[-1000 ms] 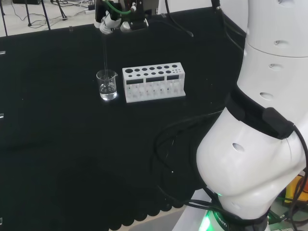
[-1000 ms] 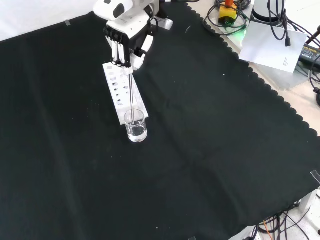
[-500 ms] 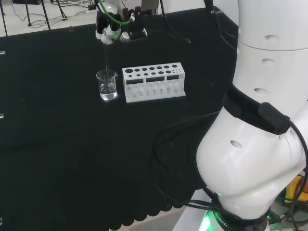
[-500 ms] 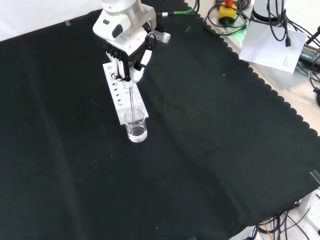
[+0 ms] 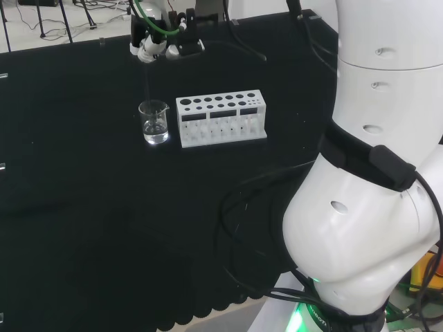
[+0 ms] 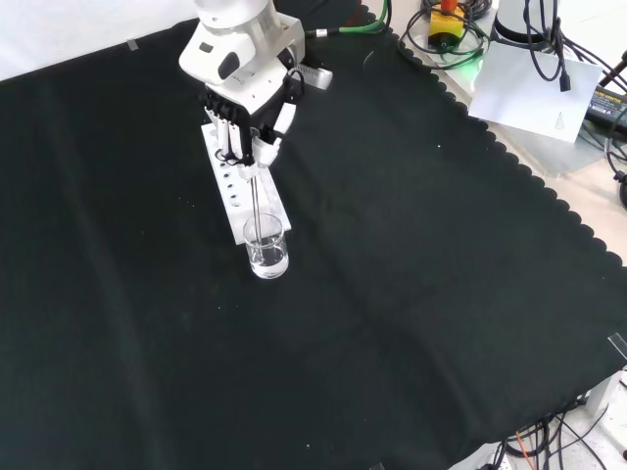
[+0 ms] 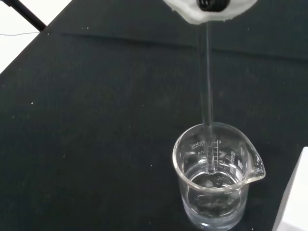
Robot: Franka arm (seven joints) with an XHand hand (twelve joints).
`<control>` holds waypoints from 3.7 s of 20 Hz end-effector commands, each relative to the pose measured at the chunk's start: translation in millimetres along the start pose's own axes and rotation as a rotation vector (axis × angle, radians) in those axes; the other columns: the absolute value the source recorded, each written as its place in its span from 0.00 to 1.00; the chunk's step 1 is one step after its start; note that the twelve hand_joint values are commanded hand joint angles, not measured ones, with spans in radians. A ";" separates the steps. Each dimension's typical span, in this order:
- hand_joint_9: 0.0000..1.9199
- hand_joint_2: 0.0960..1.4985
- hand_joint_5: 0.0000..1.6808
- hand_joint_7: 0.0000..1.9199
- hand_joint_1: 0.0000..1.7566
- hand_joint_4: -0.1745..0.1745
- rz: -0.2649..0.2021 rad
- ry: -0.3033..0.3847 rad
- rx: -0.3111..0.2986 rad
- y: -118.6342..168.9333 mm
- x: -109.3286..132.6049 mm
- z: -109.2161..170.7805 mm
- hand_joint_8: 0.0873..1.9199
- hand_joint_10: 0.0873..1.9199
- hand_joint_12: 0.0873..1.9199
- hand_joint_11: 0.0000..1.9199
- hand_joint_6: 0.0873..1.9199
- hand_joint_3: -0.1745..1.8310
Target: Stir in the beaker to the left of the white test tube rack with the glass rod.
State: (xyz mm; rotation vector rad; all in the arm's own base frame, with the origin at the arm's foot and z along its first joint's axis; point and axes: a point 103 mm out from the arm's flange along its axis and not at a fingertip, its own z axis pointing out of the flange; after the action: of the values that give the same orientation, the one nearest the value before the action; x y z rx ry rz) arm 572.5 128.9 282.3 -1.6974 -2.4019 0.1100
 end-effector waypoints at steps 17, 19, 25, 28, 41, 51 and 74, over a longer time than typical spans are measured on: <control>0.81 0.71 0.84 0.62 0.75 0.00 -0.011 0.001 0.011 -28.7 17.1 2.2 0.50 0.42 0.24 0.85 0.00 0.00; 0.81 0.71 0.84 0.62 0.75 0.00 -0.020 0.003 0.010 -28.2 22.9 3.6 0.50 0.42 0.24 0.85 0.00 0.00; 0.81 0.71 0.84 0.62 0.75 0.00 -0.013 0.012 0.014 -17.7 18.7 4.7 0.50 0.42 0.24 0.85 0.00 0.00; 0.81 0.71 0.84 0.62 0.75 0.00 -0.017 0.016 0.002 2.5 8.4 4.7 0.50 0.42 0.24 0.85 0.00 0.00; 0.81 0.71 0.84 0.62 0.75 0.00 0.055 0.023 -0.003 -16.4 -41.7 -0.3 0.50 0.42 0.24 0.85 0.00 0.00; 0.81 0.71 0.84 0.61 0.75 0.00 0.017 0.009 0.018 -26.8 -8.9 11.9 0.50 0.42 0.24 0.85 0.00 0.00; 0.81 0.71 0.84 0.61 0.75 0.00 0.045 0.008 0.011 -18.3 -31.4 4.4 0.50 0.43 0.24 0.85 0.00 0.00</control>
State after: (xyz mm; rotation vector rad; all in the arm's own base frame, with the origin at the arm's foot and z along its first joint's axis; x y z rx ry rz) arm 577.0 89.5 275.9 -1.7488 -2.3459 0.1095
